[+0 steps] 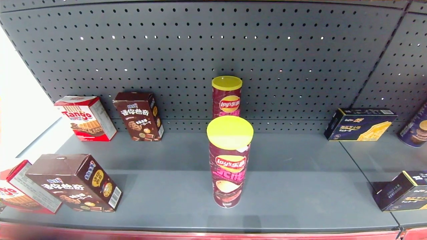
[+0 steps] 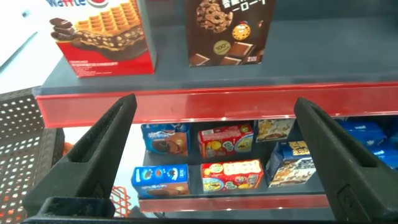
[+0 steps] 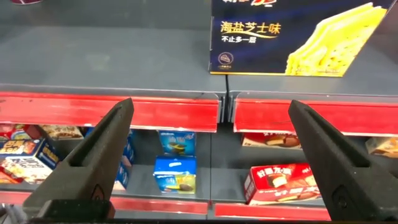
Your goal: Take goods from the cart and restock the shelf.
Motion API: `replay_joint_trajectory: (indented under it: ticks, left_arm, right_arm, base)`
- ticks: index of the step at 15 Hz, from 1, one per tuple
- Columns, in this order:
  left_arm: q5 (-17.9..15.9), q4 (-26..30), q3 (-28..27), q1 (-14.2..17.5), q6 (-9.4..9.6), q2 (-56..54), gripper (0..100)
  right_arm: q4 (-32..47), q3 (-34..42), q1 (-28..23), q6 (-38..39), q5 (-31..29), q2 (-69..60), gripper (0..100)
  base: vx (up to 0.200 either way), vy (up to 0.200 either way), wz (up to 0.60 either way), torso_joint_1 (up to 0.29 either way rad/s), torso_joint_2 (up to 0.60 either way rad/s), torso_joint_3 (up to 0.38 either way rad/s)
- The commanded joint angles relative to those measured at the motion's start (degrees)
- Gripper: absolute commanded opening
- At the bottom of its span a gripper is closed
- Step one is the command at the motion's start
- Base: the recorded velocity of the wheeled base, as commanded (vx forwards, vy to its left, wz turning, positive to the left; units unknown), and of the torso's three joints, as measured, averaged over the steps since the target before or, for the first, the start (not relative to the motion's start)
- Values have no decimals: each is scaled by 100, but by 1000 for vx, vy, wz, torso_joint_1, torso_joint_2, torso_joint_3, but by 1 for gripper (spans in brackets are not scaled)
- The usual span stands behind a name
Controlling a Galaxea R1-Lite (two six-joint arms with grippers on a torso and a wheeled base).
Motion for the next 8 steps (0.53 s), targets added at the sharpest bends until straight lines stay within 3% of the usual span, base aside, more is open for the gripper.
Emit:
replay_joint_trajectory:
  ticks: [1,8]
  left_arm:
    - [0,-3,-2,0,-1,2,100]
    - [0,-3,7,0,-1,2,100]
  right_arm:
    - [2,1,0,-1,2,7,100]
    - [-7,1,0,-1,2,7,100]
  base:
    - [0,0,0,0,0,0]
    - [0,0,0,0,0,0]
